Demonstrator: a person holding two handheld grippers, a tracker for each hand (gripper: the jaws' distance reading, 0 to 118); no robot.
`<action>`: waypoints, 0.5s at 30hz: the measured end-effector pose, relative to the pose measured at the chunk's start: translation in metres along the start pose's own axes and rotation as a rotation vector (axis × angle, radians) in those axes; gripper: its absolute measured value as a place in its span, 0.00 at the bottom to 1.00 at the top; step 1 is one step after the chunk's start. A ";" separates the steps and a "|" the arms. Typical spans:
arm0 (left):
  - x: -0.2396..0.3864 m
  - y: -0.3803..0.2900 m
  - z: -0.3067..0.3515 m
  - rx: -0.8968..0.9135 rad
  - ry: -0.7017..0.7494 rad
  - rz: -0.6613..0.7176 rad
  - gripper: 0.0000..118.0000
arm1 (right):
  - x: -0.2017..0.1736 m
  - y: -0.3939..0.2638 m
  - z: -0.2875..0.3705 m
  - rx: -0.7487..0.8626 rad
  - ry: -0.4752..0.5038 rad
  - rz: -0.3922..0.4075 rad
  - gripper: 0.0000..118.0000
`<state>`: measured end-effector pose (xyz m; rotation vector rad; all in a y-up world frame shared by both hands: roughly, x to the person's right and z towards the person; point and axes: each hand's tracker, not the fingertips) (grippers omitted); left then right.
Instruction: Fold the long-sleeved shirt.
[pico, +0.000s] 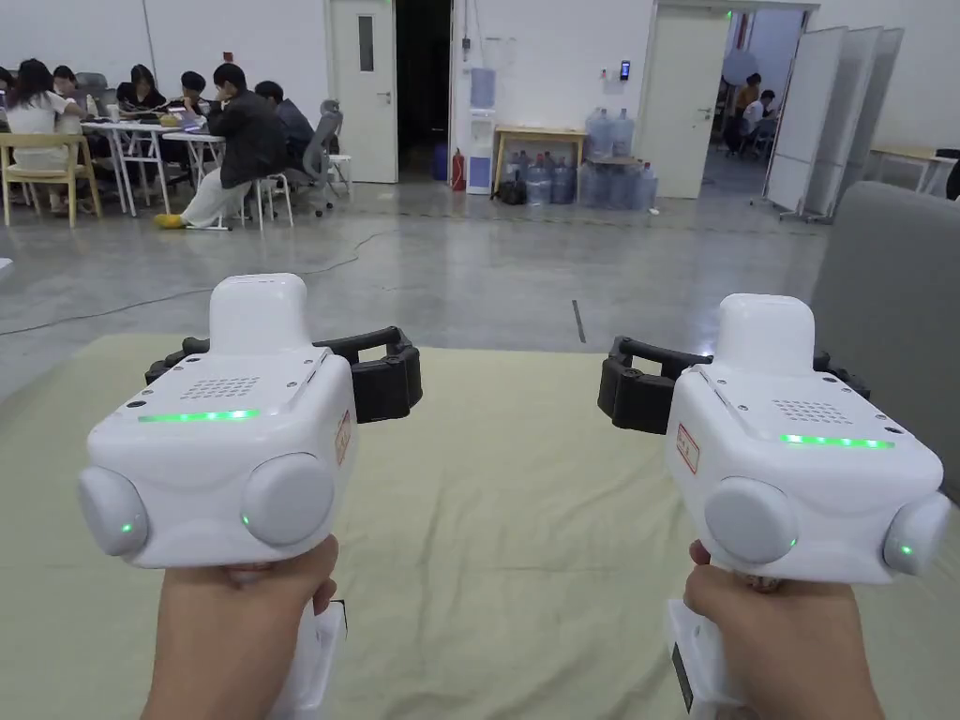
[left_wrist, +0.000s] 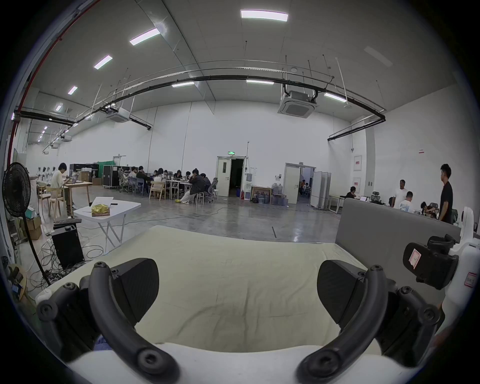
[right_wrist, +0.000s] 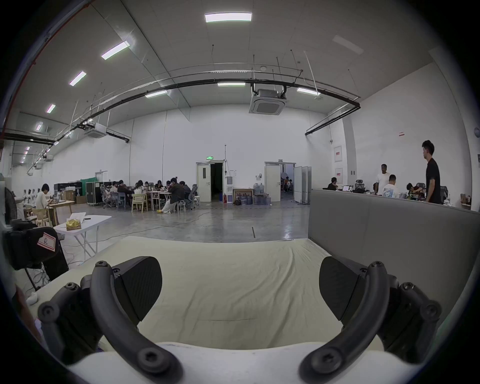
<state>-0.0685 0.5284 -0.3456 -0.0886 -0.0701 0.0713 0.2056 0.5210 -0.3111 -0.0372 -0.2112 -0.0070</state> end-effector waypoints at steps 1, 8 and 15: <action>0.000 0.000 0.000 0.000 -0.001 0.000 1.00 | 0.000 0.000 0.000 -0.001 -0.001 -0.001 1.00; 0.000 0.001 0.001 0.005 -0.003 0.001 1.00 | 0.000 0.000 0.001 0.005 -0.002 0.000 1.00; 0.000 0.000 0.000 0.007 0.004 -0.009 1.00 | 0.001 0.000 0.000 0.002 -0.010 -0.004 1.00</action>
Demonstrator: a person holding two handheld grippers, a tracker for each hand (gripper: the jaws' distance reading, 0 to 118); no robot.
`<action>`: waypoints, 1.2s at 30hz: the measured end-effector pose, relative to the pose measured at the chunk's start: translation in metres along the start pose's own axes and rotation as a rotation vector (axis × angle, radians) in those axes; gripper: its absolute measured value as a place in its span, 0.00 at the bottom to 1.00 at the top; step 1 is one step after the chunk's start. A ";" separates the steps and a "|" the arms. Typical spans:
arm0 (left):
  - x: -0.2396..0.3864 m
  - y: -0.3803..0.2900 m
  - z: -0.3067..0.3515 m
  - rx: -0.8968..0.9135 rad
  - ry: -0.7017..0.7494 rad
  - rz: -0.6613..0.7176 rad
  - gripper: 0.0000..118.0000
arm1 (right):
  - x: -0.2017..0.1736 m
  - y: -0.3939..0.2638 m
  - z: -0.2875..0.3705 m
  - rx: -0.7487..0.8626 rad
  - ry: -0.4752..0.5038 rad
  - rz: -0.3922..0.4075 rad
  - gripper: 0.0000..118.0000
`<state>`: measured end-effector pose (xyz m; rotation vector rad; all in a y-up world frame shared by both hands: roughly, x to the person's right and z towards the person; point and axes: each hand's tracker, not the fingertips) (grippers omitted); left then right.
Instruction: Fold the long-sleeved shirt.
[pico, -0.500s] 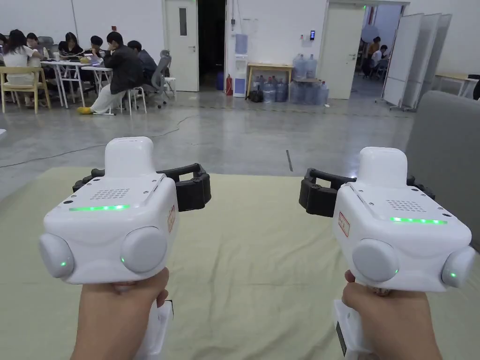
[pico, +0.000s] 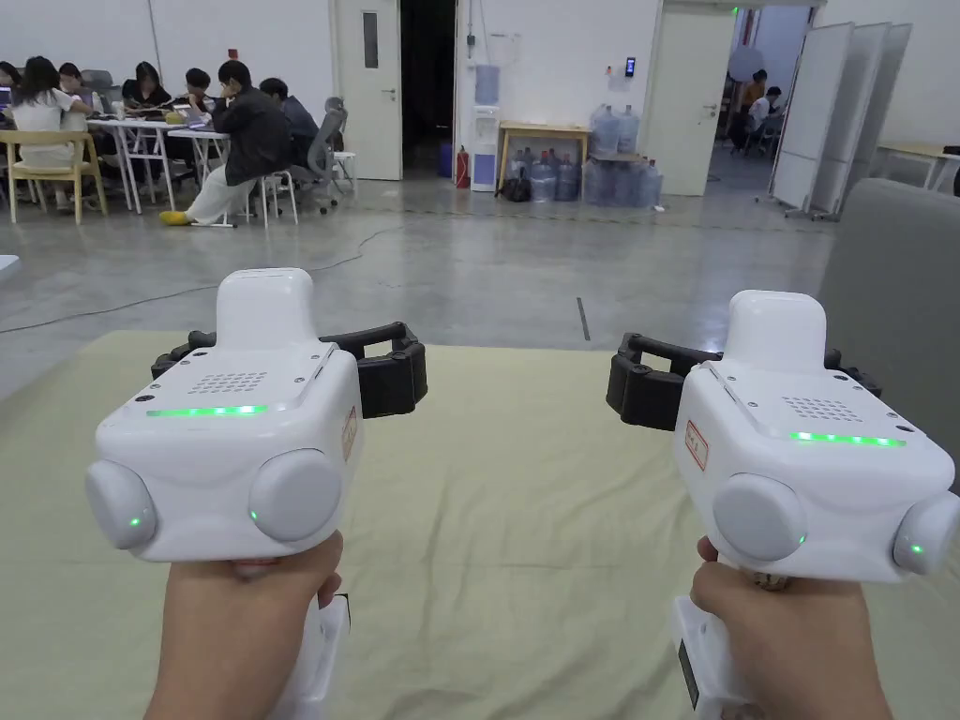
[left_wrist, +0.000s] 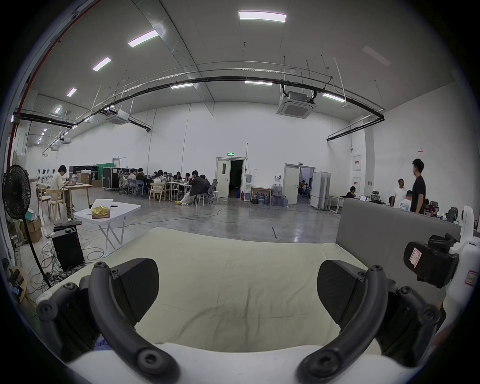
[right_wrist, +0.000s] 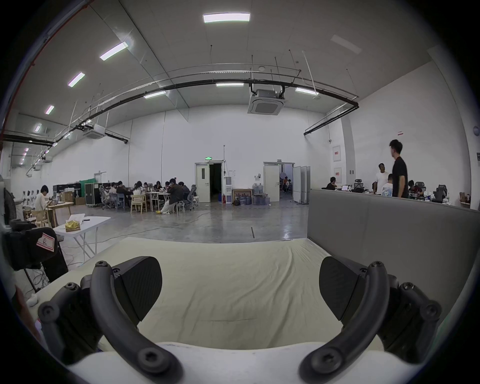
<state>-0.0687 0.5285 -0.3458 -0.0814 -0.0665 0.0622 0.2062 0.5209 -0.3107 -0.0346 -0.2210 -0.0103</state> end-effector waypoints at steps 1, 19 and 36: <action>0.000 -0.001 0.000 0.000 0.001 -0.001 1.00 | 0.000 0.000 0.000 -0.001 -0.001 0.002 1.00; 0.004 0.002 0.003 0.015 -0.017 -0.011 1.00 | -0.002 0.000 0.001 -0.004 0.018 0.022 1.00; 0.004 0.001 0.005 0.011 -0.023 -0.014 1.00 | -0.003 0.001 0.007 0.039 0.015 0.029 1.00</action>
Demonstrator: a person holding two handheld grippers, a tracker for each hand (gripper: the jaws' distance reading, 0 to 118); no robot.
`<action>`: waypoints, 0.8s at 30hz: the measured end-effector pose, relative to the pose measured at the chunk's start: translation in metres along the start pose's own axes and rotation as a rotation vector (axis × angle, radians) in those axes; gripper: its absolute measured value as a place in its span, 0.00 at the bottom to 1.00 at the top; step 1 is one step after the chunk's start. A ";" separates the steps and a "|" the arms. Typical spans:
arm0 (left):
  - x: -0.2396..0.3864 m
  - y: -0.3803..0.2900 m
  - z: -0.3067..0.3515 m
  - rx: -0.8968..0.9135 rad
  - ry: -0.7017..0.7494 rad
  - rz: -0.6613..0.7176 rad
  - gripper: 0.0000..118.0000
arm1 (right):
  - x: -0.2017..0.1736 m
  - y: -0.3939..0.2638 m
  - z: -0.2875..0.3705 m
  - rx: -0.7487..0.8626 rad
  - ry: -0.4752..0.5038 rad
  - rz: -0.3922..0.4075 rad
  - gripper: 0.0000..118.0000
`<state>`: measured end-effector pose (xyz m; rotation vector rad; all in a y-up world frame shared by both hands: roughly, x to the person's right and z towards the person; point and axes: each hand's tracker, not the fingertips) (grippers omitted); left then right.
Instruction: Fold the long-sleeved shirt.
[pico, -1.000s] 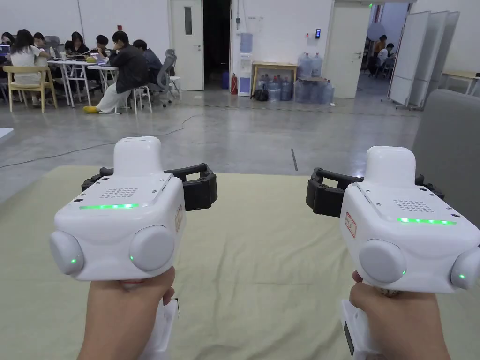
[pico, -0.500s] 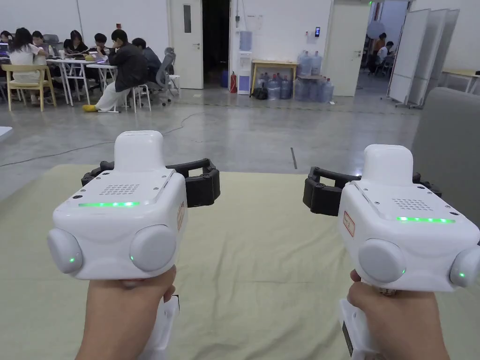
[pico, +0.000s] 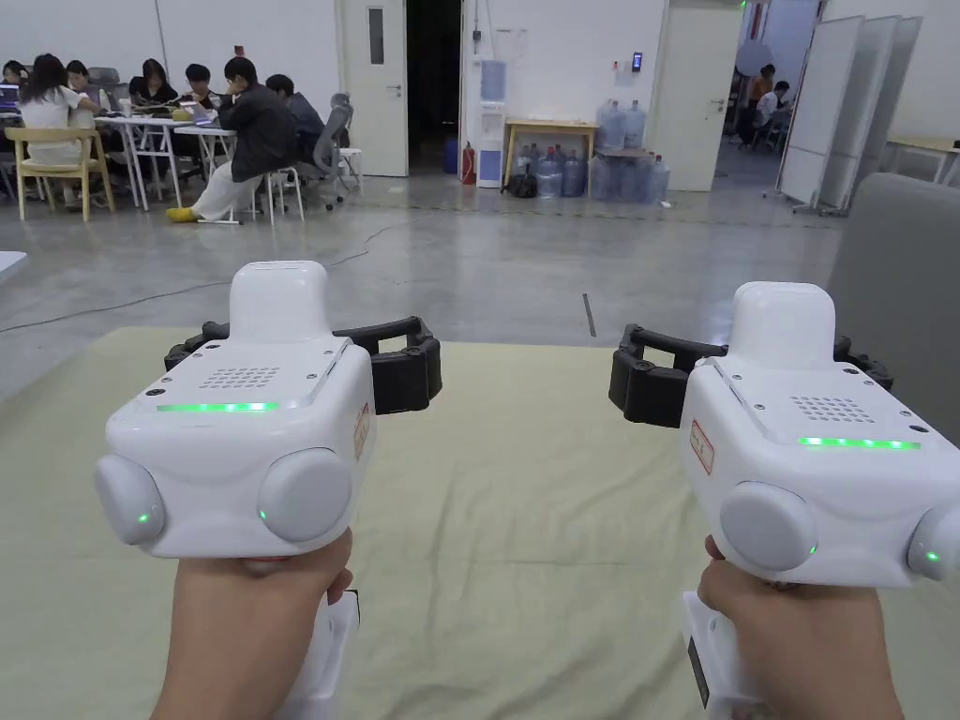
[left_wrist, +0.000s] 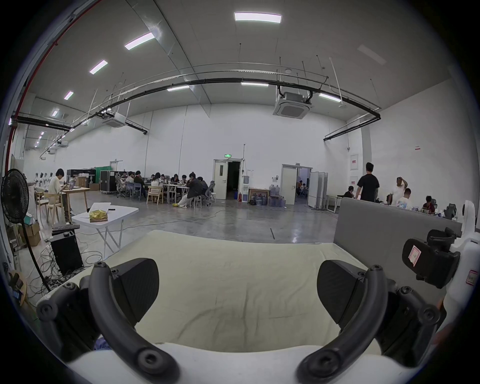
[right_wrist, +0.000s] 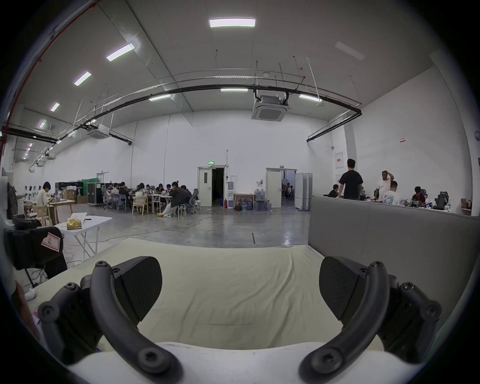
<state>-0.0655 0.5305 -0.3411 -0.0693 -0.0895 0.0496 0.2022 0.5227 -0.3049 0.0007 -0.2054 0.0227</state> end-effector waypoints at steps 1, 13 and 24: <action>0.000 0.000 0.000 0.000 0.000 0.000 1.00 | 0.000 0.000 0.000 0.003 0.003 0.002 1.00; 0.003 0.001 0.000 0.007 -0.002 -0.018 1.00 | 0.001 -0.001 0.000 0.009 -0.010 0.007 1.00; 0.002 -0.002 0.011 0.092 -0.063 0.015 0.00 | -0.001 -0.004 0.001 -0.039 0.017 -0.013 0.25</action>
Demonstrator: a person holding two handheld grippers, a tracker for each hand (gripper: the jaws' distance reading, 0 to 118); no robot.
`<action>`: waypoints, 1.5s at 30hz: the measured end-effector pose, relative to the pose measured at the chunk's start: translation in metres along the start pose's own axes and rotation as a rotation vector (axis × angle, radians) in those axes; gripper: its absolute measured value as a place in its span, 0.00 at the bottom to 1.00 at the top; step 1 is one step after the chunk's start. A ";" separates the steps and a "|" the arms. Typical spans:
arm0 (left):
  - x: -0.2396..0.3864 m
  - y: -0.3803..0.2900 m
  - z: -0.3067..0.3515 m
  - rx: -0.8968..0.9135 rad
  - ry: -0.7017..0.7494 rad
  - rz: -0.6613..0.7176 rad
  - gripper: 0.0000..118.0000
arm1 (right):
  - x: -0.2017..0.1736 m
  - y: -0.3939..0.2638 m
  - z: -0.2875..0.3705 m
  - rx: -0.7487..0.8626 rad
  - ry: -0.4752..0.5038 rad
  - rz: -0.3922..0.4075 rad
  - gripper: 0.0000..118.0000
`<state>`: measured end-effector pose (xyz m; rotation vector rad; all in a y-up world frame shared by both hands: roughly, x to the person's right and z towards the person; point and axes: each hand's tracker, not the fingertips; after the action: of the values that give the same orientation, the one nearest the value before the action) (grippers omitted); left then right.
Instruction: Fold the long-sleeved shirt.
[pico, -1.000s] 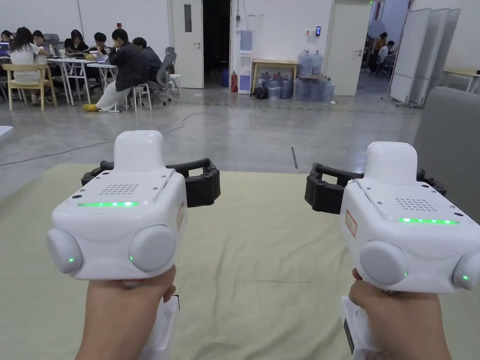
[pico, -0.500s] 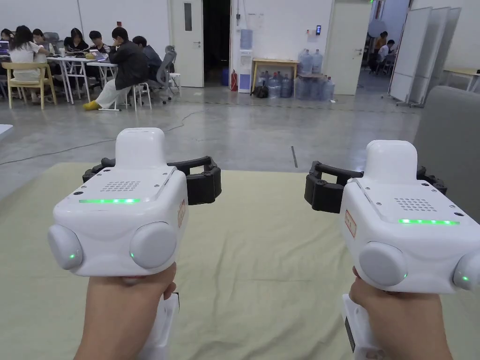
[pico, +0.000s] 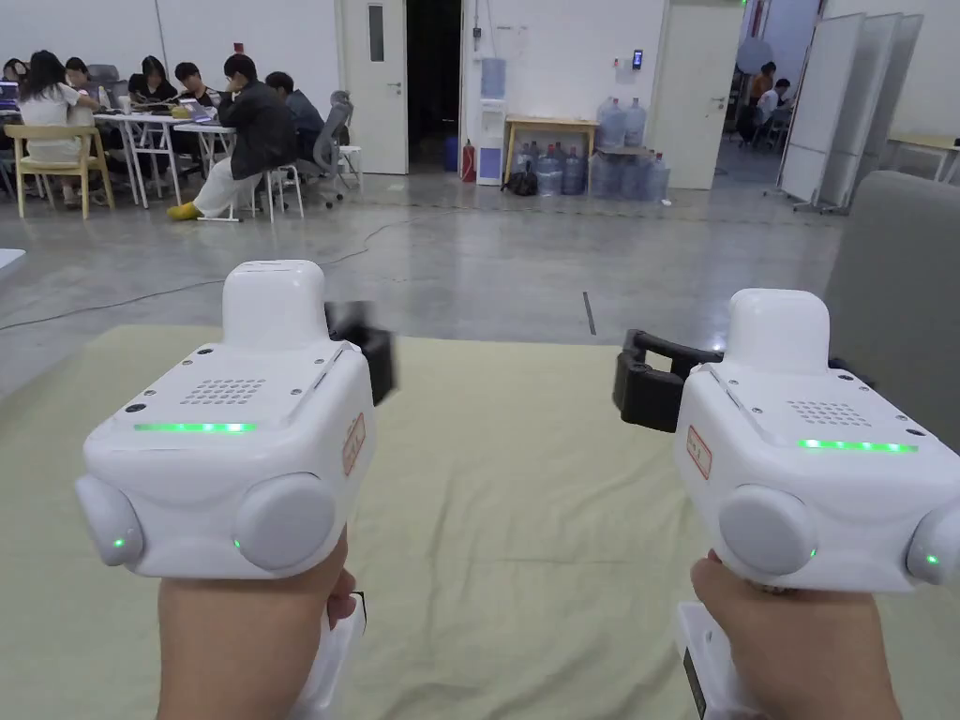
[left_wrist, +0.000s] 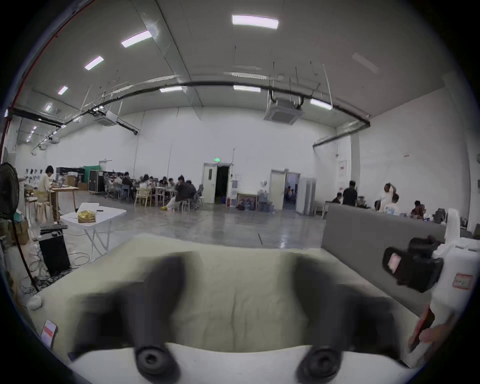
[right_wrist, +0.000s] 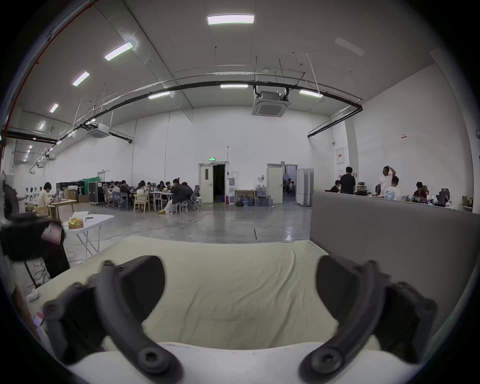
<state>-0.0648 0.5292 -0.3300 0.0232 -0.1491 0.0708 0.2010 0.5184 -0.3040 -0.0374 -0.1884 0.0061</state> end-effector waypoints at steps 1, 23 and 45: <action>0.002 -0.004 -0.005 -0.058 0.048 -0.049 0.00 | -0.001 -0.002 0.001 0.005 0.020 -0.005 0.02; -0.280 -0.016 0.160 -0.378 0.750 -0.056 0.00 | -0.301 -0.060 0.033 -0.351 0.995 0.018 0.02; -0.343 -0.293 -0.002 -1.123 0.413 0.256 0.97 | -0.226 -0.096 0.012 -0.513 0.920 0.133 0.02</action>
<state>-0.3817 0.2133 -0.3881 -1.1269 0.2376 0.2367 -0.0229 0.4207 -0.3307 -0.5536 0.7384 0.0715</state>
